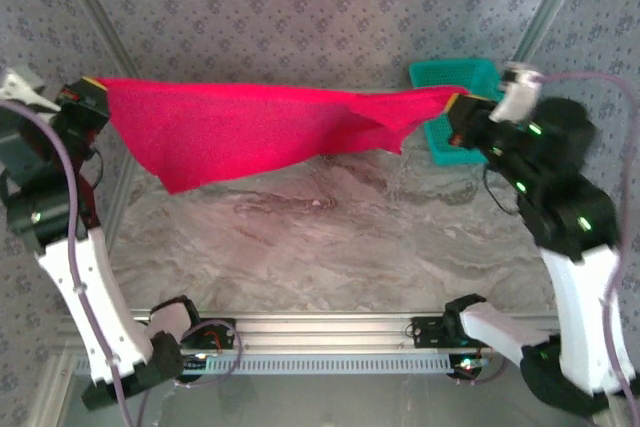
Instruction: Fold the inside-out t-shirt
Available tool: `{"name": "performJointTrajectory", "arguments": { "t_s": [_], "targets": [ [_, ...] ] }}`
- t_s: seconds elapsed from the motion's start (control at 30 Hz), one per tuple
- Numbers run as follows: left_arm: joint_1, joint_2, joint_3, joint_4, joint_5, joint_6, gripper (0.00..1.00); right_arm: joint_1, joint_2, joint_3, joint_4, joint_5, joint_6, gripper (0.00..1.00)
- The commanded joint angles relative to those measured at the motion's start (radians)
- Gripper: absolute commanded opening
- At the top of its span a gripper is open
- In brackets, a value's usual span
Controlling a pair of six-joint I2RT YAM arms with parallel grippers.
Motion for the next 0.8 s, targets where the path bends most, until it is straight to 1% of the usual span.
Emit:
{"name": "performJointTrajectory", "arguments": {
  "t_s": [0.0, 0.13, 0.23, 0.3, 0.4, 0.43, 0.5, 0.6, 0.7, 0.77],
  "targets": [
    [0.006, -0.016, 0.129, -0.055, -0.065, 0.072, 0.0, -0.006, -0.052, 0.068, 0.047, 0.009, -0.074, 0.0],
    [0.006, 0.047, 0.352, -0.148, -0.129, 0.133, 0.0, -0.007, -0.039, 0.18, 0.011, 0.06, -0.123, 0.0],
    [0.007, 0.09, 0.409, -0.154, -0.161, 0.158, 0.0, -0.006, 0.004, 0.227, 0.012, 0.106, -0.152, 0.0],
    [0.006, 0.115, 0.397, -0.141, -0.154, 0.161, 0.0, -0.007, 0.047, 0.246, 0.011, 0.124, -0.165, 0.0],
    [0.005, 0.147, 0.275, -0.067, -0.103, 0.133, 0.0, -0.008, 0.137, 0.259, 0.016, 0.17, -0.187, 0.0],
    [0.005, 0.161, 0.196, -0.007, -0.088, 0.123, 0.0, -0.012, 0.173, 0.26, 0.022, 0.19, -0.197, 0.0],
    [0.005, 0.201, 0.086, 0.058, -0.064, 0.102, 0.0, -0.029, 0.248, 0.254, 0.041, 0.211, -0.206, 0.0],
    [-0.015, 0.289, -0.075, 0.173, -0.044, 0.086, 0.0, -0.076, 0.398, 0.248, 0.061, 0.179, -0.186, 0.0],
    [-0.066, 0.405, -0.193, 0.265, -0.052, 0.104, 0.0, -0.108, 0.565, 0.234, 0.077, 0.102, -0.137, 0.0],
    [-0.101, 0.496, -0.261, 0.339, -0.061, 0.111, 0.0, -0.115, 0.679, 0.226, 0.096, 0.091, -0.102, 0.0]
  ]
}}
